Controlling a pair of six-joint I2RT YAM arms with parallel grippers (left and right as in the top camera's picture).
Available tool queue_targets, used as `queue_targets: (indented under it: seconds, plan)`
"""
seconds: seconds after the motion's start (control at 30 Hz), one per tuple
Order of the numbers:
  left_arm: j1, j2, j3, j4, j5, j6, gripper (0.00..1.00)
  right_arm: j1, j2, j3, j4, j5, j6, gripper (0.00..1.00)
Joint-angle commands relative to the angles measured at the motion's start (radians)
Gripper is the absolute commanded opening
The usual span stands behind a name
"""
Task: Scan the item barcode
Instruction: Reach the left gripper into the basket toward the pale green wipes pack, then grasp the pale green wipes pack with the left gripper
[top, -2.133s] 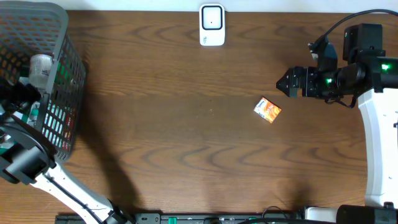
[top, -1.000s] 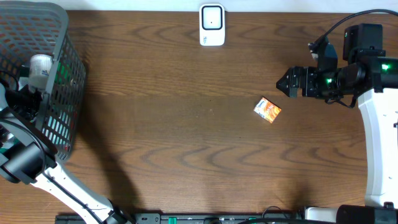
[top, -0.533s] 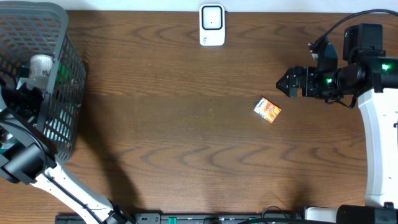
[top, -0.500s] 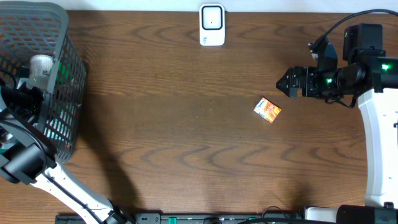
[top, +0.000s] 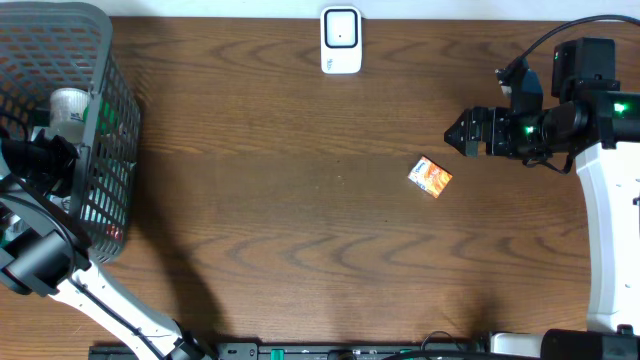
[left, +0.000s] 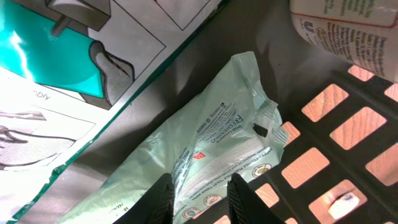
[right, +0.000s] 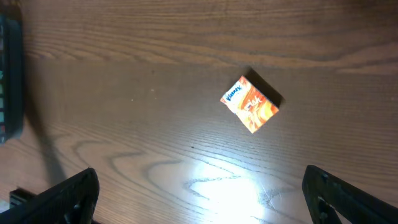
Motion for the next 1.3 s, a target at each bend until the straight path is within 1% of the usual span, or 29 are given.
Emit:
queue_targets:
  seconds: [0.0,0.03,0.2,0.3,0.37,0.4,0.47,0.53,0.63,0.67,0.7,0.8,1.0,1.03,1.07,1.13,1.2,1.23,1.27]
  plan:
    - [-0.006,0.01,-0.02,-0.005,0.034,0.035,0.29,0.002,-0.001,0.018,-0.001,-0.005,0.006,0.99]
    - [-0.006,0.01,-0.033,0.006,0.034,0.037,0.3,0.002,-0.001,0.018,-0.001,-0.005,0.006,0.99]
    - [-0.006,0.01,-0.083,0.08,0.034,0.041,0.42,0.002,-0.001,0.018,-0.001,-0.005,0.006,0.99]
    - [-0.008,0.01,-0.085,0.087,0.04,0.04,0.45,0.002,-0.001,0.018,-0.001,-0.005,0.006,0.99]
    - [-0.008,0.01,-0.085,0.079,0.08,0.04,0.45,0.002,-0.001,0.018,-0.001,-0.005,0.006,0.99]
    - [-0.008,0.01,-0.085,0.071,0.118,0.04,0.45,0.002,-0.001,0.018,-0.001,-0.005,0.006,0.99]
    - [-0.005,0.009,-0.079,0.059,0.198,0.052,0.38,0.002,-0.001,0.018,-0.001,-0.005,0.006,0.99]
    - [0.0,0.009,-0.067,0.039,0.292,0.09,0.33,0.002,-0.001,0.018,-0.001,-0.005,0.006,0.99]
    - [0.008,0.009,-0.056,0.019,0.404,0.112,0.32,0.002,-0.001,0.018,-0.001,-0.005,0.006,0.99]
    - [0.01,0.009,-0.056,0.019,0.42,0.112,0.32,0.002,-0.001,0.018,-0.001,-0.005,0.006,0.99]
    - [0.01,0.009,-0.056,0.02,0.42,0.113,0.32,0.002,-0.001,0.018,-0.001,-0.005,0.006,0.99]
    - [0.01,0.009,-0.056,0.019,0.414,0.172,0.32,0.002,-0.001,0.018,-0.001,-0.005,0.006,0.99]
    - [0.0,0.01,-0.065,0.042,0.287,0.185,0.33,0.002,-0.001,0.018,-0.001,-0.005,0.006,0.99]
    - [-0.002,0.01,-0.066,0.043,0.287,0.186,0.39,0.002,-0.001,0.018,-0.001,-0.004,0.006,0.99]
    - [-0.005,0.01,-0.066,0.051,0.288,0.185,0.41,0.002,-0.001,0.018,-0.001,-0.005,0.006,0.99]
    - [-0.01,0.009,-0.054,0.077,0.284,0.186,0.42,0.002,-0.001,0.018,-0.001,-0.005,0.006,0.99]
    - [-0.019,0.009,-0.032,0.08,0.25,0.186,0.47,0.002,-0.001,0.018,-0.001,-0.005,0.006,0.99]
    - [-0.026,0.008,-0.017,0.079,0.222,0.185,0.51,0.002,-0.001,0.018,-0.001,-0.005,0.006,0.99]
    - [-0.034,0.007,0.0,0.076,0.182,0.185,0.53,0.002,-0.001,0.018,-0.001,-0.005,0.006,0.99]
